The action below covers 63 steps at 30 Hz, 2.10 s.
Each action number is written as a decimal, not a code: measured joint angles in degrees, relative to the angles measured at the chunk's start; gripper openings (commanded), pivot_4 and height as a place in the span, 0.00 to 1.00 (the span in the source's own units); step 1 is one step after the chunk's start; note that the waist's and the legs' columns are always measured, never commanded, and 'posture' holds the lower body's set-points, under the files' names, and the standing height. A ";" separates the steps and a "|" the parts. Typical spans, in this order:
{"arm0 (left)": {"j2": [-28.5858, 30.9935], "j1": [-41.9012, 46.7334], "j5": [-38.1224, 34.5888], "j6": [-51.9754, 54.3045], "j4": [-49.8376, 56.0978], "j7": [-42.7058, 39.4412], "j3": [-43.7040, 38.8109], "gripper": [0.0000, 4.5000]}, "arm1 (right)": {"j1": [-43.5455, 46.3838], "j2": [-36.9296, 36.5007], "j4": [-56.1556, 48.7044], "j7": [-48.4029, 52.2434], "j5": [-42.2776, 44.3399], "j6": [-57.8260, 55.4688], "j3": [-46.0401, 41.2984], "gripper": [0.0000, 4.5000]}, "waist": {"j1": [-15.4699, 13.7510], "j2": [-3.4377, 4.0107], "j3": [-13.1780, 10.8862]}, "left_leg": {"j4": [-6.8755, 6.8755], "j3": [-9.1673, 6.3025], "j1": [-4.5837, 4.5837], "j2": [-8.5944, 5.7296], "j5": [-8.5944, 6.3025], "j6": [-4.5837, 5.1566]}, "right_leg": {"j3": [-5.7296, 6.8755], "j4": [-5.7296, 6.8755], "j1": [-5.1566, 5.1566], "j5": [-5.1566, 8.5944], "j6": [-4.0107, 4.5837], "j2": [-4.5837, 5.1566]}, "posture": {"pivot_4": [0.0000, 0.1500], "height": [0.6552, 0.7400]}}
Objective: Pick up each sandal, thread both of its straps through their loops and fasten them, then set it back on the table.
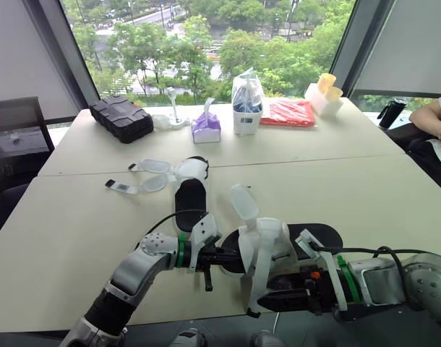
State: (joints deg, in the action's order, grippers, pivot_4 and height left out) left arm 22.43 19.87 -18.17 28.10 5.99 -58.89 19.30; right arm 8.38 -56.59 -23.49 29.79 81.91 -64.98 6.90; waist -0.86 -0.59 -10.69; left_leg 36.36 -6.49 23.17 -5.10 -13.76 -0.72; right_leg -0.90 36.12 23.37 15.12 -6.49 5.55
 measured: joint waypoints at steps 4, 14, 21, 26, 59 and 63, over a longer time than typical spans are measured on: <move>0.14 -0.09 -0.04 0.30 0.52 0.32 -0.02 0.00 | -0.02 3.60 0.29 -2.76 0.07 -1.66 -0.17 0.98 | 0.01 0.01 0.01 | 0.02 -0.01 -0.01 0.00 0.00 0.00 | 0.00 0.02 -0.01 0.00 0.00 -0.01 | 1.00 1.00; 0.16 -0.80 -0.09 0.35 0.98 0.42 -0.08 0.00 | 1.35 10.85 2.77 -10.49 3.86 -4.42 -1.44 0.98 | 0.06 0.02 0.02 | 0.07 -0.01 -0.01 0.00 0.00 0.00 | 0.00 0.04 -0.02 -0.01 -0.01 -0.02 | 1.00 1.00; 0.15 -1.14 -0.11 0.47 1.31 0.46 -0.08 0.00 | 1.72 12.97 3.50 -12.63 3.86 -5.70 -1.44 0.36 | 0.08 0.02 0.02 | 0.08 -0.01 -0.01 0.00 0.00 0.00 | -0.01 0.05 -0.02 -0.02 -0.01 -0.02 | 1.00 1.00; 0.14 -1.16 -0.11 0.50 1.33 0.54 -0.08 0.00 | 1.71 12.96 3.50 -12.62 3.83 -6.47 -1.50 0.01 | 0.08 0.02 0.02 | 0.08 -0.01 -0.01 0.00 0.00 0.00 | 0.00 0.06 -0.02 -0.02 -0.02 -0.02 | 1.00 1.00; -1.33 -1.76 -0.99 0.51 1.07 2.21 0.05 0.00 | 60.39 7.48 47.99 56.66 -48.91 -2.99 32.93 0.01 | 0.26 0.38 0.09 | 0.66 0.07 0.23 -0.06 -0.12 0.17 | 0.02 0.10 0.10 -0.28 -0.11 -0.08 | 1.00 1.00; -1.31 -1.81 -1.09 0.51 1.09 2.37 0.12 0.00 | 63.23 10.10 52.38 61.27 -51.41 -3.44 33.37 0.01 | 0.17 0.38 0.09 | 0.65 0.05 0.24 -0.06 -0.12 0.16 | 0.02 0.11 0.13 -0.32 -0.11 -0.06 | 1.00 1.00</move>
State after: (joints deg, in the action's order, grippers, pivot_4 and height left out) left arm 21.12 18.05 -19.25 28.62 7.08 -56.51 19.42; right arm 71.61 -46.49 28.89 91.06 30.51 -68.42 40.27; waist -0.68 -0.21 -10.59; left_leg 37.01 -6.45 23.42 -5.16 -13.88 -0.56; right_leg -0.88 36.23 23.50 14.81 -6.60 5.49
